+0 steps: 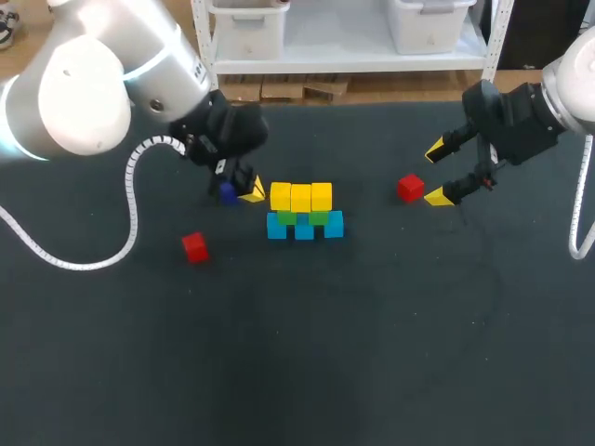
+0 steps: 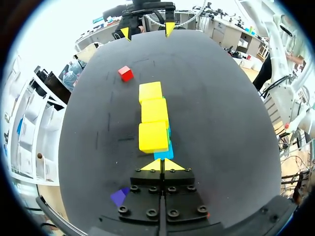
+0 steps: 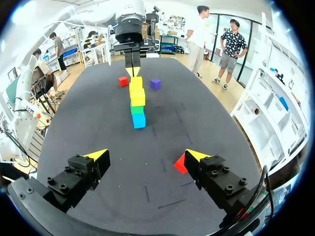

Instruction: Place the blue cubes, place green cubes on the blue cubes, place the yellow cubes on the green cubes, then place the red cubes on the yellow cubes, and place purple cube on the red cubes.

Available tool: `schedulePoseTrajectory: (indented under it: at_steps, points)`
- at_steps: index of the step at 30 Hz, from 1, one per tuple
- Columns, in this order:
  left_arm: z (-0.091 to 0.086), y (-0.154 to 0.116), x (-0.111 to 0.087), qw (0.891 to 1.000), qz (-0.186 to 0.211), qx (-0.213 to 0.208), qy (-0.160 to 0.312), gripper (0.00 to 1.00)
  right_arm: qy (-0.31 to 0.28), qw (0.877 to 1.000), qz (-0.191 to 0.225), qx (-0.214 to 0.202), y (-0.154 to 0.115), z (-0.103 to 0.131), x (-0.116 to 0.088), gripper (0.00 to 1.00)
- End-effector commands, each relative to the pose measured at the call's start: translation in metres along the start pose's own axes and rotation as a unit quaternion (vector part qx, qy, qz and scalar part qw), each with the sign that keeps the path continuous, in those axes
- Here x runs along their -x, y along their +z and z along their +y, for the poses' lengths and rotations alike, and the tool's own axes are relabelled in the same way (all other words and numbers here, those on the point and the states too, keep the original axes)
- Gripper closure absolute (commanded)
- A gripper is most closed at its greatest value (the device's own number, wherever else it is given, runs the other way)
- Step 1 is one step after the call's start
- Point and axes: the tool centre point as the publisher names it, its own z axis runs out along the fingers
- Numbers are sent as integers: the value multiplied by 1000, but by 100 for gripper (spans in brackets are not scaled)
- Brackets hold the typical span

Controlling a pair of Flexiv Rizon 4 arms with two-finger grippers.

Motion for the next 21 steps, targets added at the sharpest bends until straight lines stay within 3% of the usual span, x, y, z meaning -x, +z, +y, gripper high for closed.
schedulePoseTrajectory:
  at_steps: [1,6,7,8,9,10,11,21]
  points:
    - [-11,-8,-7,1000,1,9,-8,100,0,1000,-1,1,1,-1,0,0]
    - [-25,-17,-21,999,4,18,-31,100,0,1000,-1,1,1,-1,0,0]
    - [-29,-19,-24,999,3,20,-35,93,0,1000,-1,1,1,-1,0,0]
    - [-32,-20,-27,999,4,21,-39,67,0,1000,-1,1,1,-1,0,0]
    - [-35,-21,-30,999,4,23,-43,51,0,1000,-1,1,1,-1,0,0]
    - [-38,-23,-33,998,4,25,-50,16,0,1000,-1,1,1,-1,0,0]
    - [-41,-24,-36,998,2,26,-55,0,0,1000,-1,1,1,-1,0,0]
    - [-62,-21,-59,994,-6,43,-100,0,0,1000,-1,1,1,-1,0,0]
